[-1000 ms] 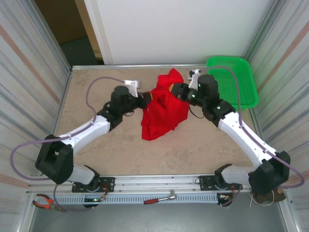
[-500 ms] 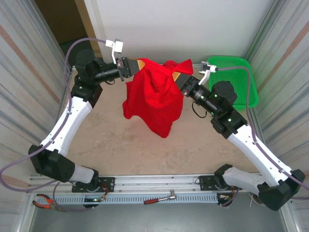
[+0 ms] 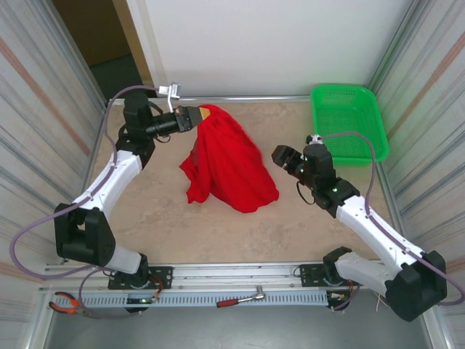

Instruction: Fold the inside-out t-shirt

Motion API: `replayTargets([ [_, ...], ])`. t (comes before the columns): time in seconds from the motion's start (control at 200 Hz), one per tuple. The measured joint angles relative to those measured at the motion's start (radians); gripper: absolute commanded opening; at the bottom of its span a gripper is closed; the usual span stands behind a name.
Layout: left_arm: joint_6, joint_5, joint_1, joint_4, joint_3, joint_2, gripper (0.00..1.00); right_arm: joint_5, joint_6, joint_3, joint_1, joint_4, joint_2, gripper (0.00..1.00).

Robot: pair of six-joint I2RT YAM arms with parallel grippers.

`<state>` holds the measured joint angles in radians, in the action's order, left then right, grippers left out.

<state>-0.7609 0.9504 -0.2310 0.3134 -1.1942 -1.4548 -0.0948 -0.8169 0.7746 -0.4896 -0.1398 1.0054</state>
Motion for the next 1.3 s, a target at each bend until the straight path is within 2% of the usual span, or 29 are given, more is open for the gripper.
replayTargets([
  [0.14, 0.011, 0.035, -0.041, 0.007, -0.013, 0.000, 0.00, 0.004, 0.143, 0.129, -0.050, -0.056, 0.007, 0.80],
  [0.336, 0.057, 0.112, -0.098, -0.006, -0.066, 0.000, 0.00, 0.147, 0.364, 0.359, -0.078, -0.055, 0.173, 0.83],
  [0.521, 0.099, 0.166, -0.132, -0.044, -0.081, 0.000, 0.00, 0.294, 0.488, 0.422, -0.069, -0.088, 0.286, 0.84],
  [0.716, 0.111, 0.209, -0.143, -0.059, -0.081, 0.000, 0.00, 0.389, 0.529, 0.434, -0.060, -0.091, 0.335, 0.83],
  [0.776, 0.111, 0.217, -0.143, -0.059, -0.081, 0.000, 0.00, 0.422, 0.534, 0.454, -0.053, -0.080, 0.369, 0.77],
  [0.812, 0.111, 0.221, -0.143, -0.058, -0.081, 0.000, 0.00, 0.444, 0.535, 0.469, -0.051, -0.068, 0.396, 0.67],
  [0.922, 0.111, 0.233, -0.143, -0.058, -0.079, 0.000, 0.00, 0.515, 0.534, 0.512, -0.039, -0.038, 0.480, 0.00],
  [1.097, 0.109, 0.235, -0.121, -0.031, -0.013, 0.002, 0.00, 0.567, 0.509, 0.504, -0.011, -0.010, 0.503, 0.00],
  [1.297, 0.098, 0.209, -0.047, 0.004, 0.111, -0.002, 0.00, 0.549, 0.439, 0.351, 0.075, 0.023, 0.339, 0.00],
])
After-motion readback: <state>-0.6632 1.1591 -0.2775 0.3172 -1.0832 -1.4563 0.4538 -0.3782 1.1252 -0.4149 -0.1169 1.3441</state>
